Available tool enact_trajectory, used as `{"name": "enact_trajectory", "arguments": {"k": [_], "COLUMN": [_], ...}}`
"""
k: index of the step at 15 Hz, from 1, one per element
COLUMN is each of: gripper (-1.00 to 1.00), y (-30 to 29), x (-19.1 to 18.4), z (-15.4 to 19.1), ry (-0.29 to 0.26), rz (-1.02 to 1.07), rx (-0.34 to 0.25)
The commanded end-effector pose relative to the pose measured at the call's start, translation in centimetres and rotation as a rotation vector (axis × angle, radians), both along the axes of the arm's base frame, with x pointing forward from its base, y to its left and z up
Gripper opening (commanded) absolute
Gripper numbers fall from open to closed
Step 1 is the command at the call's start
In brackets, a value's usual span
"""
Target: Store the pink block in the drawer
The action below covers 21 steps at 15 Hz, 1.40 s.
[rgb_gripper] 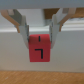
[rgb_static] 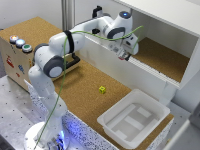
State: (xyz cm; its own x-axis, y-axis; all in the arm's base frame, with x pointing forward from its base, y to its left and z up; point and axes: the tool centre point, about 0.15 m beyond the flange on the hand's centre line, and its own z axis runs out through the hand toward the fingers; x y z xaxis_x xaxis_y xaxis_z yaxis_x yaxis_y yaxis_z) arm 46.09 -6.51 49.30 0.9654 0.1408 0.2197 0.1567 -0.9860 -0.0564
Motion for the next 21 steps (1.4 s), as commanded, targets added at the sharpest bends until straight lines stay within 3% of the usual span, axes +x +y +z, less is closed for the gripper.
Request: {"name": "enact_trajectory", "arguments": {"k": [1,8,10,19,21], "gripper": [-1.00,-1.00,-1.00,-1.00,-1.00], "y": [12.0,25.8,28.2,38.4,39.9], "x": [-6.5,-14.0,-14.4,-17.9,-17.8], "z": [-2.4,-3.0,-3.8,-7.6,-9.0], "ry": [-0.108,-0.125,-0.099,-0.144,-0.126], "rz": [0.179,0.586,0.640,1.002,1.041], "rx": [-0.060,-0.020,-0.007,0.031,0.035]}}
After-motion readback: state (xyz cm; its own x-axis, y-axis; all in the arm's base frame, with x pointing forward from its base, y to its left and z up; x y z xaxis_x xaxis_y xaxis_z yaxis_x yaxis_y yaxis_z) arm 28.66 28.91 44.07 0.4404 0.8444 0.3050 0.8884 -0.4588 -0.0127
